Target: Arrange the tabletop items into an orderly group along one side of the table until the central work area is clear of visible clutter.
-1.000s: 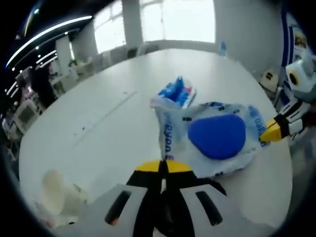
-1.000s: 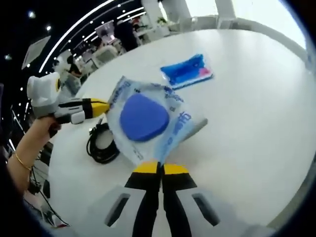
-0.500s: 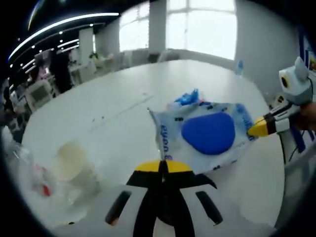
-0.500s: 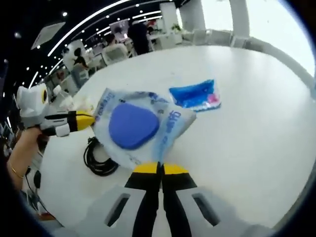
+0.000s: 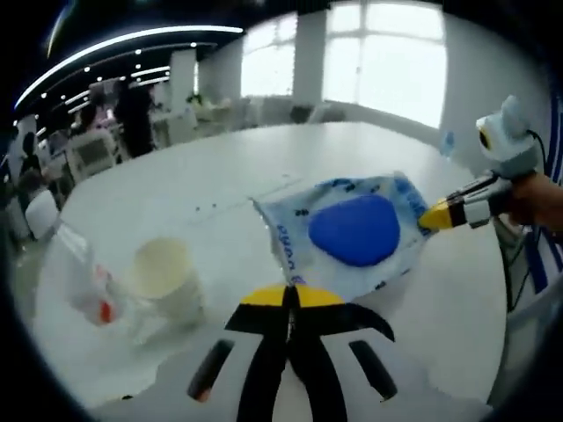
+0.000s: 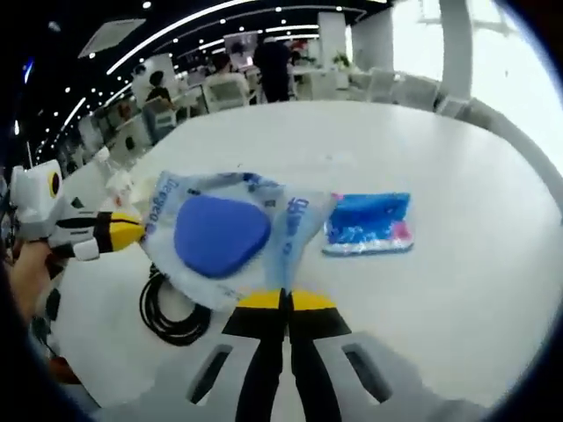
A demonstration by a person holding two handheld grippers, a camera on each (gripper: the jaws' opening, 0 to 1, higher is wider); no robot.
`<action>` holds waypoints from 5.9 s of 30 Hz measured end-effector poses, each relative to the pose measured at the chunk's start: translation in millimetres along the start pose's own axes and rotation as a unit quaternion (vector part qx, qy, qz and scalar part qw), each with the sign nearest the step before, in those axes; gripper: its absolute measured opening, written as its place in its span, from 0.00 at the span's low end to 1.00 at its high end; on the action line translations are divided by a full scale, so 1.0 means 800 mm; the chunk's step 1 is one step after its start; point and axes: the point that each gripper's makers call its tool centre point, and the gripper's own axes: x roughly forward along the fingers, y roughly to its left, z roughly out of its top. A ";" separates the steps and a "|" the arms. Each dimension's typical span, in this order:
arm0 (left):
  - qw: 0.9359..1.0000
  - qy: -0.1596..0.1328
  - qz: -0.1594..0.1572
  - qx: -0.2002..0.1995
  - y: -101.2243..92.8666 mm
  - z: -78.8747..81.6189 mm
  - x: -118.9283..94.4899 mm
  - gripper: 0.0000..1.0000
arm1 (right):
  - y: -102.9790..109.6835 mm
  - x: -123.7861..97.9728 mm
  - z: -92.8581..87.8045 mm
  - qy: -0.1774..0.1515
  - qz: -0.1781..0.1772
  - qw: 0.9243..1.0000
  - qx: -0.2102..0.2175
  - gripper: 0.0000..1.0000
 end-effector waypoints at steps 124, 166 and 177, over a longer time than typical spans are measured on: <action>0.997 -0.017 0.019 -0.068 -0.036 -0.063 -0.153 0.99 | 0.174 0.067 -0.049 0.034 0.256 0.954 -0.151 0.79; 0.996 -0.038 -0.001 -0.085 -0.041 -0.067 -0.186 0.95 | 0.161 0.112 -0.047 0.014 0.179 0.958 -0.222 0.11; 0.996 -0.032 -0.007 -0.078 -0.045 -0.069 -0.183 0.95 | 0.160 0.106 -0.049 0.023 0.189 0.961 -0.200 0.06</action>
